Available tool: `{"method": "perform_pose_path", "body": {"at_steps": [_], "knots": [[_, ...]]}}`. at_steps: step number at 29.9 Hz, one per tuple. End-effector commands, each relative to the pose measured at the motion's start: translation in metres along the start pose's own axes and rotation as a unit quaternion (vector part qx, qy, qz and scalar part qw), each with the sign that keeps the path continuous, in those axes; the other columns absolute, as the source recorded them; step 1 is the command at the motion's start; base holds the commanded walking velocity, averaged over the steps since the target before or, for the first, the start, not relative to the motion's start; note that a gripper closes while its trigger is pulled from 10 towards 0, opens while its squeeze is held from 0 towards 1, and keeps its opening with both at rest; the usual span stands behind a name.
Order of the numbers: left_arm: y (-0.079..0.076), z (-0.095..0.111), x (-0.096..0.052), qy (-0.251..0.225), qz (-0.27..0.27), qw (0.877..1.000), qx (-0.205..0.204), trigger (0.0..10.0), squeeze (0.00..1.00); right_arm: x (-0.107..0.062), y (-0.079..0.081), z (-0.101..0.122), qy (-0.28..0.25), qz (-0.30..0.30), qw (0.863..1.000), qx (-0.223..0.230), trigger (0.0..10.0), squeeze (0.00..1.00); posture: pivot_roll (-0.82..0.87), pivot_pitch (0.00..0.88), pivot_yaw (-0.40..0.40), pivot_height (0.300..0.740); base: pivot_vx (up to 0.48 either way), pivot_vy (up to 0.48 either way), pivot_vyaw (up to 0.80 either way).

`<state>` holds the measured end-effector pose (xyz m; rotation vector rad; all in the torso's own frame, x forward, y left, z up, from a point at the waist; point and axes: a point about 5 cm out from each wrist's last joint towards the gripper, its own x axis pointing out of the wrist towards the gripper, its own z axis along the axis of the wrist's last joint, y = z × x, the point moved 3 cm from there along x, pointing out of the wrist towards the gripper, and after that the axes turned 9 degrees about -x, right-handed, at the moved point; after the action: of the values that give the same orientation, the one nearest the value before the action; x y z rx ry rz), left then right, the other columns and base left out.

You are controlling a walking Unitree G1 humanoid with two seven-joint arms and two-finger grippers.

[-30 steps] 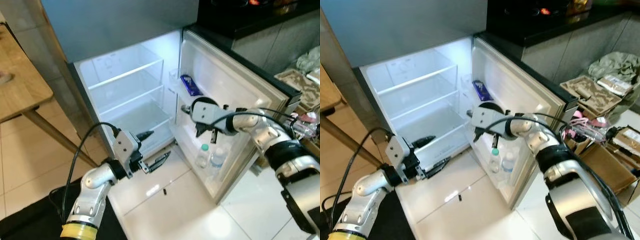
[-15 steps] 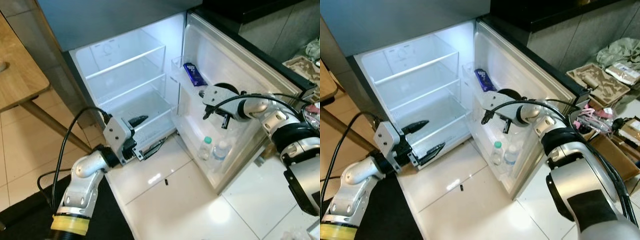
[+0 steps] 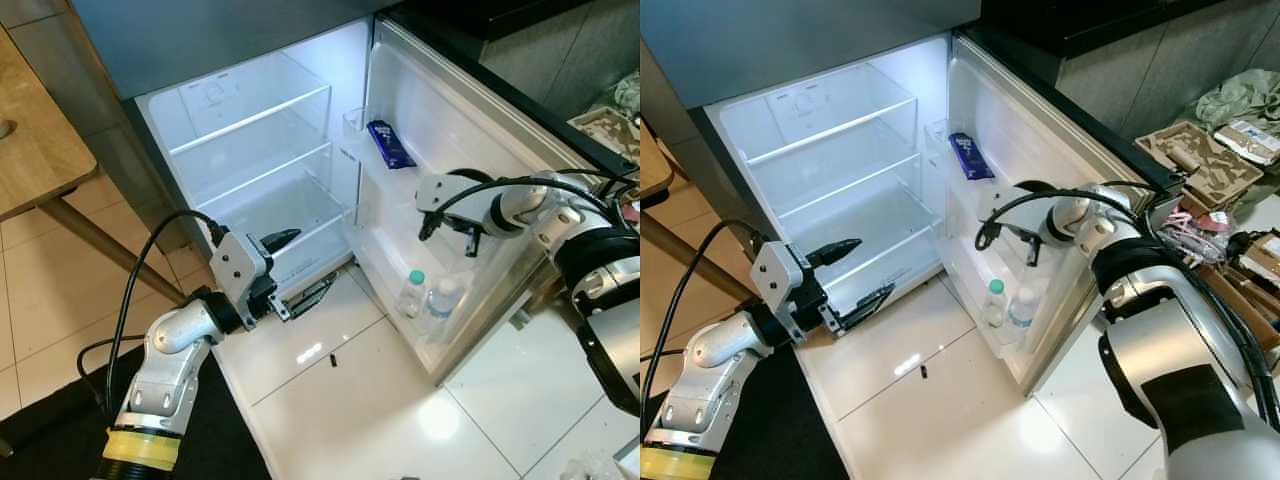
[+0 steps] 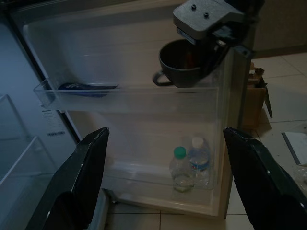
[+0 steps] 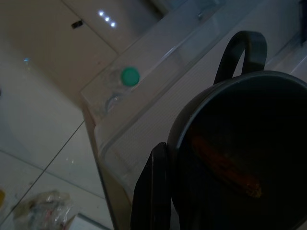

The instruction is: Restocking fridge

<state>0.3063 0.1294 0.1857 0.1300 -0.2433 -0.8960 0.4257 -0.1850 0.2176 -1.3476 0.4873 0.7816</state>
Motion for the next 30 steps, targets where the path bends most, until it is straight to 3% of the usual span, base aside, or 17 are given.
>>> {"method": "perform_pose_path", "body": {"at_steps": [1, 10, 12, 13, 14, 16, 17, 18, 28, 29, 30], "knots": [[-0.003, -0.002, -0.002, 0.01, -0.007, 1.0, 0.001, 10.0, 0.0, -0.004, 0.002, -0.001, 0.007, 0.029, 0.999, -0.021, 0.0, 0.0, -0.08, 0.212, 0.015, 0.74, 0.0, 0.0, 0.0], [-0.004, -0.003, -0.001, 0.01, -0.009, 1.0, 0.0, 10.0, 0.0, -0.004, 0.007, -0.008, 0.019, 0.053, 0.998, -0.028, 0.0, 0.0, -0.08, 0.208, 0.012, 0.74, 0.0, 0.0, 0.0], [-0.005, -0.003, 0.0, 0.01, -0.011, 1.0, 0.0, 10.0, 0.0, -0.004, 0.004, -0.006, 0.017, 0.041, 0.999, -0.03, 6.9, 0.0, -0.08, 0.207, 0.012, 0.74, 0.0, 0.0, 0.0], [-0.005, -0.003, -0.001, 0.01, -0.011, 1.0, 0.001, 10.0, 0.0, -0.004, 0.003, -0.006, 0.017, 0.037, 0.999, -0.032, 6.9, 0.0, -0.08, 0.207, 0.012, 0.74, 0.0, 0.0, 0.0], [-0.005, -0.003, -0.001, 0.01, -0.011, 1.0, 0.001, 10.0, 0.0, -0.005, 0.002, -0.004, 0.013, 0.033, 0.999, -0.029, 10.0, 0.0, -0.08, 0.207, 0.012, 0.74, 0.0, 0.0, 0.0], [-0.005, -0.003, -0.001, 0.011, -0.011, 1.0, 0.001, 10.0, 0.0, -0.005, 0.002, -0.003, 0.011, 0.033, 0.999, -0.029, 10.0, 0.01, -0.08, 0.206, 0.012, 0.74, 0.0, 0.0, 0.0], [-0.005, -0.004, -0.001, 0.011, -0.011, 1.0, 0.001, 10.0, 0.0, -0.006, 0.001, -0.002, 0.006, 0.032, 0.999, -0.028, 10.0, 0.73, -0.08, 0.206, 0.011, 0.74, 0.0, 0.0, 0.0], [-0.005, -0.004, -0.001, 0.012, -0.011, 1.0, 0.001, 10.0, 0.0, -0.006, -0.001, -0.001, 0.001, 0.029, 0.999, -0.027, 10.0, 1.0, -0.08, 0.206, 0.011, 0.74, 0.0, 0.0, 0.0], [-0.005, -0.005, -0.001, 0.011, -0.012, 1.0, 0.0, 10.0, 0.0, -0.013, -0.014, 0.014, -0.043, -0.001, 0.999, -0.014, 10.0, 1.0, -0.08, 0.2, 0.013, 0.74, 0.0, 0.0, 0.0], [-0.005, -0.005, 0.0, 0.011, -0.012, 1.0, 0.001, 10.0, 0.0, -0.015, -0.017, 0.016, -0.047, -0.008, 0.999, -0.015, 10.0, 0.9, -0.08, 0.2, 0.013, 0.74, 0.0, 0.0, 0.0], [-0.005, -0.005, 0.0, 0.011, -0.012, 1.0, 0.001, 10.0, 0.0, -0.015, -0.017, 0.016, -0.047, -0.008, 0.999, -0.015, 10.0, 0.9, -0.08, 0.2, 0.013, 0.74, 0.0, 0.0, 0.0]]}}
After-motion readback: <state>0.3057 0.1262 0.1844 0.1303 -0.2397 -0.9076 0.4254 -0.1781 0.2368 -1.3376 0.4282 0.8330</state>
